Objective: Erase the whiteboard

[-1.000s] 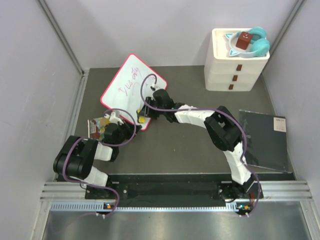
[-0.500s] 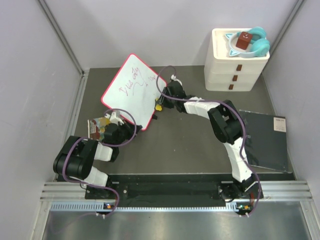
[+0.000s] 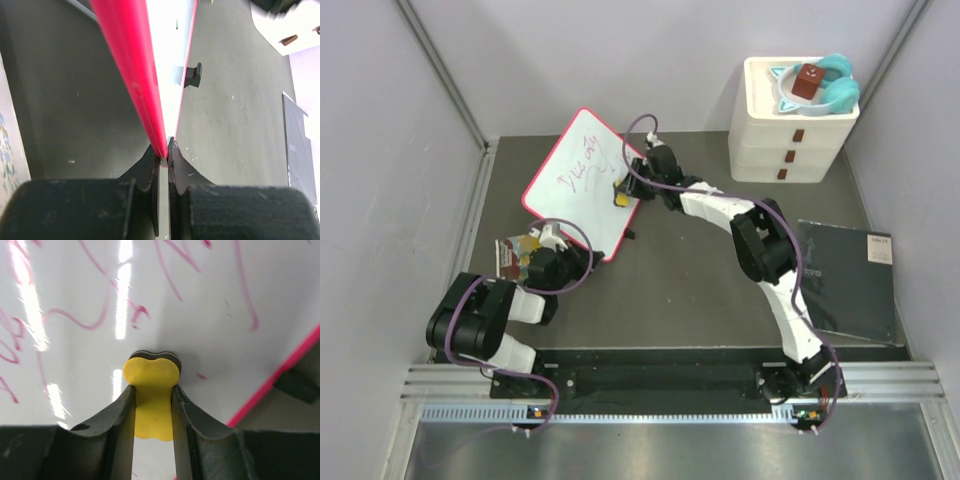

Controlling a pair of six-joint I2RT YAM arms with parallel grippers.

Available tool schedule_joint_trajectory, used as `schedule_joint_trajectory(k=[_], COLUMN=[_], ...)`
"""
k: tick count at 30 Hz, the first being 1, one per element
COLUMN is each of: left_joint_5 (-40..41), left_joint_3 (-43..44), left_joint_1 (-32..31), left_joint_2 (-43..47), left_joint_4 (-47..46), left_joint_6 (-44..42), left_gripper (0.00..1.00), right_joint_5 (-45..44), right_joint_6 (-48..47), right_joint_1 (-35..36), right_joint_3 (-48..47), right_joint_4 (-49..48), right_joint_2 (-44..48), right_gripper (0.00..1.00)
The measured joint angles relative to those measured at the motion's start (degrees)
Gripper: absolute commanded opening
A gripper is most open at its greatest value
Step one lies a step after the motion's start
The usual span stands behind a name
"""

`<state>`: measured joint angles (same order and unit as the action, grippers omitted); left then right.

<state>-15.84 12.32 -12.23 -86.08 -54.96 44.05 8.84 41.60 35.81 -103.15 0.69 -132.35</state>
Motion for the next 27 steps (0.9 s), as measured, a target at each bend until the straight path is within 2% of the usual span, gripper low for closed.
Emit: schedule_joint_trajectory(k=[7,12,20,27], left_joint_5=[0.2,0.3,0.4,0.6], left_joint_3=[-0.4,-0.4,-0.4,-0.4], left_joint_1=[-0.1,-0.2,-0.3,-0.4], left_joint_2=[0.5,0.5,1.1,1.2], left_joint_4=[0.2,0.2,1.0,1.0], left_joint_6=[0.3,0.2,-0.6,-0.5], left_gripper=[0.0,0.0,0.0,0.0], right_joint_5=[4.1,5.6,4.8,5.9], right_joint_6=[-0.6,1.8,1.9,-3.5], right_joint_1=[-0.7,-4.2,-11.0,-9.1], right_joint_3=[-16.2,-24.4,-24.8,-24.0], right_joint_4=[5.0,7.1,13.3,13.4], right_joint_2=[-7.4,-12.5,-15.3,-14.4], right_gripper=[0.0,0.0,0.0,0.0])
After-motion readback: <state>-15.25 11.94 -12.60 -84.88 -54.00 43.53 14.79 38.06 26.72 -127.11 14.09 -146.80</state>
